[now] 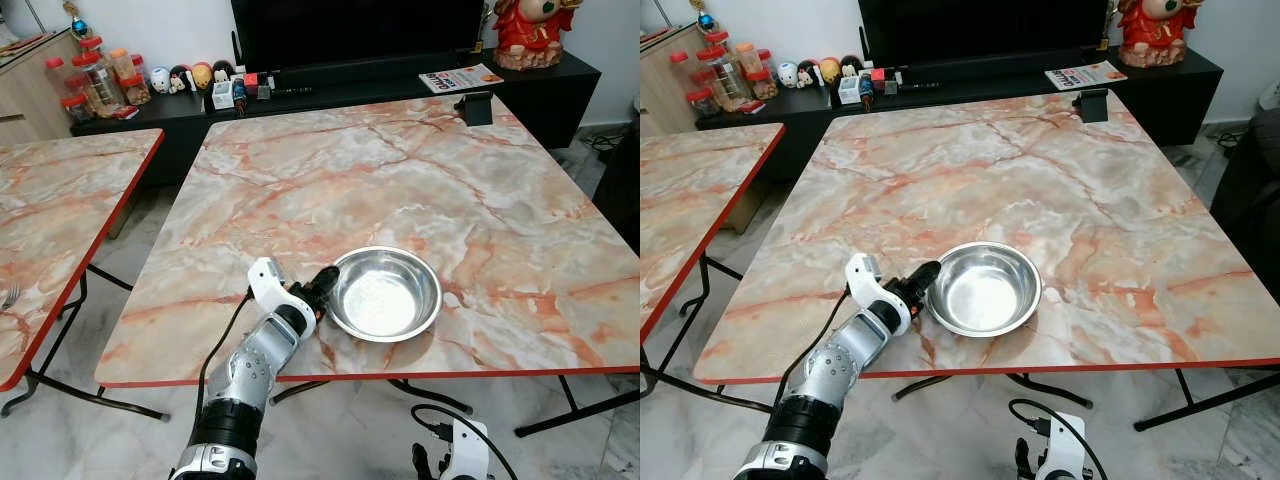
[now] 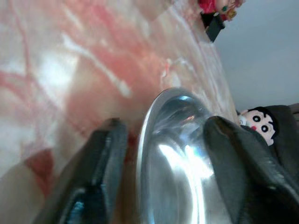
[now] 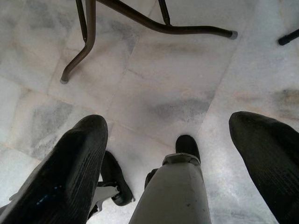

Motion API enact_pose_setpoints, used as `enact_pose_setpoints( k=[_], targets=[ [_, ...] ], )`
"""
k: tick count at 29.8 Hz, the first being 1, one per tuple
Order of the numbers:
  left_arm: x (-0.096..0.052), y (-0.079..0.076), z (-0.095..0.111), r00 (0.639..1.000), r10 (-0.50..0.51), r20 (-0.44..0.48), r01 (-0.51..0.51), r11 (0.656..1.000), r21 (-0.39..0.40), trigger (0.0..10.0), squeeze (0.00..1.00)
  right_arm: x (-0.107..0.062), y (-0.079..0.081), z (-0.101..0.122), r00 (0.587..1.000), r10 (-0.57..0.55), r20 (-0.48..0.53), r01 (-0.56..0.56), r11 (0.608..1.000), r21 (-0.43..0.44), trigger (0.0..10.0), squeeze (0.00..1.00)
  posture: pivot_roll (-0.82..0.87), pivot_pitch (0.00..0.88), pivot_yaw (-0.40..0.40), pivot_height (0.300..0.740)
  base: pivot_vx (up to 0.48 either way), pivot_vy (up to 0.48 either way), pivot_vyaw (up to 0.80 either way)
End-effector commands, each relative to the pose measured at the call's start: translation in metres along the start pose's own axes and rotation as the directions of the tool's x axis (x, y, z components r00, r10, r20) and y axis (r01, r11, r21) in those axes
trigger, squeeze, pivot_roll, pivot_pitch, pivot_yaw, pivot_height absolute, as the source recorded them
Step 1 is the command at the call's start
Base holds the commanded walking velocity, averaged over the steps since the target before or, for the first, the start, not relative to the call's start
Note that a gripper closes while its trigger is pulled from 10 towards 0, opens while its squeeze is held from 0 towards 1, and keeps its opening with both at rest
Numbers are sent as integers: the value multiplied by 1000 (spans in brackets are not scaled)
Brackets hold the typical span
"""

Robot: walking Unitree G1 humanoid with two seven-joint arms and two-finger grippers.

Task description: Setting the table

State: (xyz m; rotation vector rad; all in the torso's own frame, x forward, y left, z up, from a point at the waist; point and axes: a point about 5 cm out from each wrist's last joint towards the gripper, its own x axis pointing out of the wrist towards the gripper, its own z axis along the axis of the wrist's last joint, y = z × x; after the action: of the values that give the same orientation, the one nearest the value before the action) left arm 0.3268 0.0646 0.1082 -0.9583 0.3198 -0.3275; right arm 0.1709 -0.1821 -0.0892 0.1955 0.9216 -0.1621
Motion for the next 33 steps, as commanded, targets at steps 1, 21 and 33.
enact_pose_setpoints(
  k=[1,21,33],
  targets=[
    [5,-16,11,998,-44,46,43,999,20,10000,153,0,4,0,1000,8,3,-8,1000,10,10000,0,-190,0,120,740,0,0,0],
    [-85,92,117,814,270,514,-526,718,456,10000,0,1,-1,6,1000,9,23,-9,1000,-4,10000,0,-157,0,91,740,0,0,0],
    [-142,170,93,691,503,520,-720,414,557,10000,0,1,1,6,1000,16,17,-16,1000,-15,10000,0,-144,0,94,740,0,0,0]
  ],
)
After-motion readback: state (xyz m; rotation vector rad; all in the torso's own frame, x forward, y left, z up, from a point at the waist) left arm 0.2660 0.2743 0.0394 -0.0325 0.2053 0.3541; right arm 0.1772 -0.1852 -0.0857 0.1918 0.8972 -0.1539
